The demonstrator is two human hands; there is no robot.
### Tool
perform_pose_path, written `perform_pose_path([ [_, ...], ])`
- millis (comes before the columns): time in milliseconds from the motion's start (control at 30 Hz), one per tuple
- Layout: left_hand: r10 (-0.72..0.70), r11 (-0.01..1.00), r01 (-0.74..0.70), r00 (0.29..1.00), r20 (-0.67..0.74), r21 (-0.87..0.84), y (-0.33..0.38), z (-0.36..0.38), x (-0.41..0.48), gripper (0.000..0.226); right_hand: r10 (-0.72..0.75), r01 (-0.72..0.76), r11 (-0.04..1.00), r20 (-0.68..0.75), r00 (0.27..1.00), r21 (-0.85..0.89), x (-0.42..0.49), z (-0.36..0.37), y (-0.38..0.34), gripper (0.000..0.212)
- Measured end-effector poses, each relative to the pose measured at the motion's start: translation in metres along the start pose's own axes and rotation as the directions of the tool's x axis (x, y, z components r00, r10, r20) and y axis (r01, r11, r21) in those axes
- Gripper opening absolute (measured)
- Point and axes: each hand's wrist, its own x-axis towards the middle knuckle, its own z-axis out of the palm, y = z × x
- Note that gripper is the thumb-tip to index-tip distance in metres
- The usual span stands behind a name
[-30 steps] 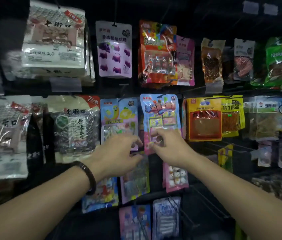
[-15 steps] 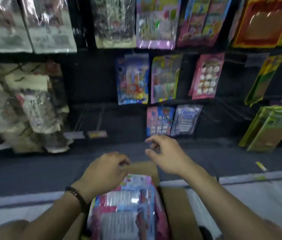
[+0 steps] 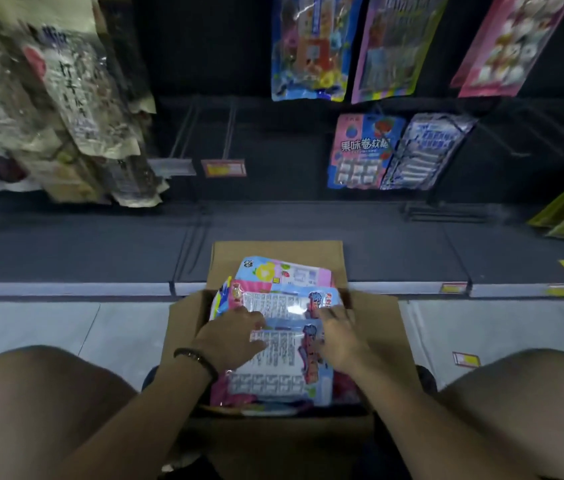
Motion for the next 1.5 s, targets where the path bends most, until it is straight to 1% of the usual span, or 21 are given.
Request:
perform_pose_path([
  [100, 0.002, 0.999, -0.003, 1.000, -0.021, -0.038, -0.006, 0.003, 0.005, 0.049, 0.003, -0.004, 0.995, -0.004, 1.000, -0.097, 0.005, 0.009, -0.009, 0.068],
  [233, -0.011, 0.998, 0.010, 1.000, -0.017, -0.067, -0.015, 0.007, 0.011, 0.042, 0.036, -0.040, 0.997, -0.057, 0.998, -0.072, 0.013, 0.013, -0.009, 0.038],
  [300, -0.027, 0.998, 0.026, 0.999, -0.020, -0.058, -0.016, 0.007, 0.011, 0.046, 0.037, -0.036, 0.994, -0.008, 0.999, 0.102, 0.016, 0.007, -0.008, 0.030],
  [367, -0.062, 0.998, 0.060, 0.995, -0.077, -0.030, -0.016, 0.007, 0.011, 0.062, -0.015, 0.006, 0.959, 0.029, 0.999, 0.284, 0.017, -0.004, -0.008, 0.034],
  [433, -0.061, 0.996, 0.071, 0.985, -0.160, 0.058, -0.012, 0.002, 0.010, 0.077, -0.110, 0.091, 0.919, 0.028, 0.994, 0.383, 0.014, -0.019, -0.013, 0.025],
  [500, -0.036, 0.998, 0.042, 0.988, -0.149, 0.041, -0.010, -0.003, 0.011, 0.083, -0.193, 0.147, 0.883, 0.059, 0.980, 0.445, 0.009, -0.033, -0.017, 0.012],
  [567, -0.031, 1.000, 0.030, 0.996, -0.081, -0.006, -0.010, -0.004, 0.010, 0.073, -0.251, 0.189, 0.849, 0.062, 0.966, 0.494, 0.003, -0.046, -0.022, 0.020],
  [633, -0.013, 1.000, 0.011, 0.996, -0.089, -0.021, -0.010, -0.005, 0.011, 0.048, -0.246, 0.204, 0.813, 0.004, 0.969, 0.545, -0.002, -0.059, -0.025, 0.012],
  [700, 0.019, 0.996, -0.029, 0.992, -0.126, -0.079, -0.008, -0.012, 0.008, 0.025, -0.207, 0.200, 0.739, -0.065, 0.976, 0.644, -0.008, -0.075, -0.026, 0.014],
  [733, 0.027, 0.994, -0.041, 0.991, -0.135, -0.101, -0.009, -0.018, 0.006, 0.023, -0.184, 0.187, 0.673, -0.083, 0.980, 0.715, -0.011, -0.083, -0.024, 0.015],
  [800, 0.025, 0.977, -0.056, 0.988, -0.152, -0.204, -0.011, -0.032, 0.003, 0.033, -0.150, 0.146, 0.566, -0.073, 0.986, 0.811, -0.015, -0.098, -0.016, 0.012],
  [933, -0.033, 0.891, -0.008, 0.996, -0.083, -0.455, -0.021, -0.041, -0.002, 0.044, -0.110, 0.077, 0.499, -0.025, 0.994, 0.863, -0.021, -0.112, -0.004, 0.010],
  [1000, -0.091, 0.889, 0.005, 0.982, -0.166, -0.458, -0.011, -0.040, -0.007, 0.056, -0.093, 0.076, 0.442, -0.038, 0.995, 0.894, -0.024, -0.116, -0.005, 0.009],
  [1067, -0.140, 0.953, 0.023, 0.918, -0.371, -0.304, 0.004, -0.037, -0.014, 0.075, -0.066, 0.089, 0.392, -0.068, 0.996, 0.916, -0.028, -0.121, -0.011, 0.008],
  [1133, -0.033, 0.983, -0.055, 0.886, -0.463, -0.177, 0.024, -0.030, -0.021, 0.093, -0.011, 0.080, 0.304, -0.080, 0.997, 0.949, -0.033, -0.126, -0.019, 0.010],
  [1200, 0.130, 0.917, -0.269, 0.899, -0.418, -0.295, 0.044, -0.021, -0.025, 0.106, 0.017, 0.044, 0.193, -0.048, 0.999, 0.980, -0.037, -0.130, -0.027, 0.011],
  [1267, 0.206, 0.843, -0.371, 0.891, -0.404, -0.389, 0.059, -0.010, -0.027, 0.114, -0.008, -0.003, 0.090, 0.003, 1.000, 0.996, -0.043, -0.136, -0.039, 0.016],
  [1300, 0.201, 0.843, -0.380, 0.879, -0.432, -0.382, 0.063, -0.007, -0.026, 0.105, -0.034, -0.010, 0.042, 0.011, 0.999, 0.999, -0.048, -0.141, -0.046, 0.015],
  [1367, 0.096, 0.822, -0.370, 0.840, -0.534, -0.433, 0.069, -0.007, -0.023, 0.061, -0.048, 0.013, -0.010, -0.013, 0.999, 1.000, -0.052, -0.146, -0.057, 0.018],
  [1433, -0.027, 0.760, -0.371, 0.802, -0.597, -0.533, 0.073, -0.016, -0.026, 0.024, -0.008, 0.126, 0.073, -0.126, 0.992, 0.989, -0.052, -0.145, -0.062, 0.029],
  [1500, -0.120, 0.680, -0.373, 0.793, -0.598, -0.631, 0.077, -0.034, -0.036, 0.025, 0.052, 0.310, 0.399, -0.358, 0.932, 0.863, -0.051, -0.144, -0.056, 0.021],
])
